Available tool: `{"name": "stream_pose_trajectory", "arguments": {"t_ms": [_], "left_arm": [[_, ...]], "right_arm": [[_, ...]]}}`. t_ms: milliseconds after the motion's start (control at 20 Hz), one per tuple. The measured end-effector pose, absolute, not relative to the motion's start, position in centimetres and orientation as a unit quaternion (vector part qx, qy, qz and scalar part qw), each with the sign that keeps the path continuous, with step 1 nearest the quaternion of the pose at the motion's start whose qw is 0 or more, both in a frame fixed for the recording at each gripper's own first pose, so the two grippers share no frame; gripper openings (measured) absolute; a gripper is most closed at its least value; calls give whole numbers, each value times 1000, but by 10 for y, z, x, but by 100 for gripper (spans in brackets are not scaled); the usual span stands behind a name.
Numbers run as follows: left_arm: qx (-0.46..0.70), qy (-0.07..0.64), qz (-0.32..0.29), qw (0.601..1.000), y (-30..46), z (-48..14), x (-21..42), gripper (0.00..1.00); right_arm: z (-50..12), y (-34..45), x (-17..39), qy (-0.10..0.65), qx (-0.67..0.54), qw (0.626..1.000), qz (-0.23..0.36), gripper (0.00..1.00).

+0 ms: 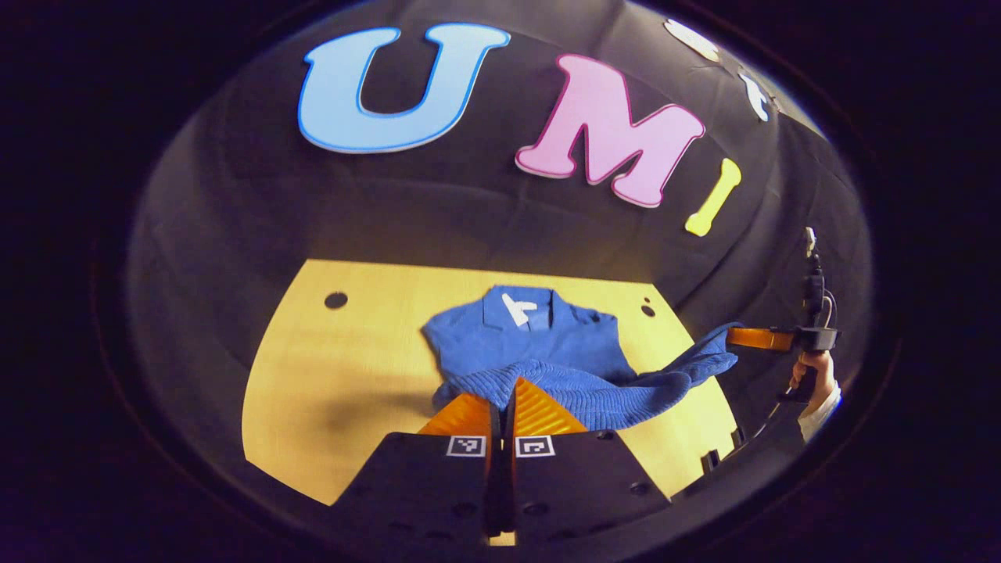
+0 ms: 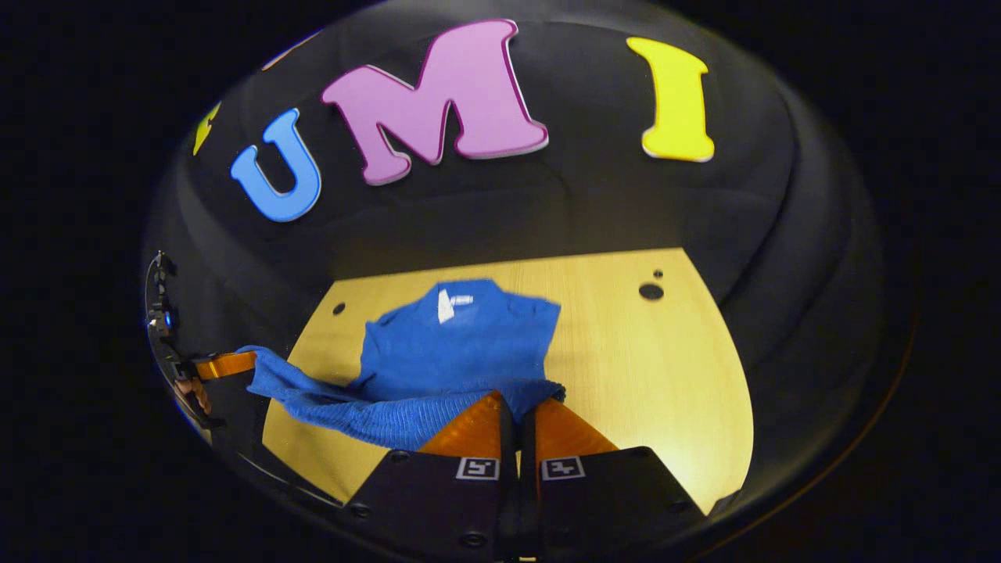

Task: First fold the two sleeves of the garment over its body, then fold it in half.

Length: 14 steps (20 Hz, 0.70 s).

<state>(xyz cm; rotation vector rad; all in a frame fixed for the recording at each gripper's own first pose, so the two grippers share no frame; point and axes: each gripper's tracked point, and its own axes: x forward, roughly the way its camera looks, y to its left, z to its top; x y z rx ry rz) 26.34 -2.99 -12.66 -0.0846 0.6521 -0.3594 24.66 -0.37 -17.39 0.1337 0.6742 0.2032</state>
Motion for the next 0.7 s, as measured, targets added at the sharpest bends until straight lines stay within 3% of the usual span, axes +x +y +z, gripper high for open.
{"name": "stream_pose_trajectory", "arguments": {"t_ms": [200,450,650,700], "left_arm": [[-42,295,-141,944,-46,-139,353,0],[-44,349,-74,933,-49,-221,431,0],[-29,395,-55,917,-47,-277,468,0],[-9,404,-48,913,-42,-288,476,11]], "right_arm": [[-188,0,334,297,58,949,92,4],[-271,7,428,304,27,948,88,5],[-342,29,462,337,-7,936,106,5],[-352,31,471,340,2,935,100,5]]}}
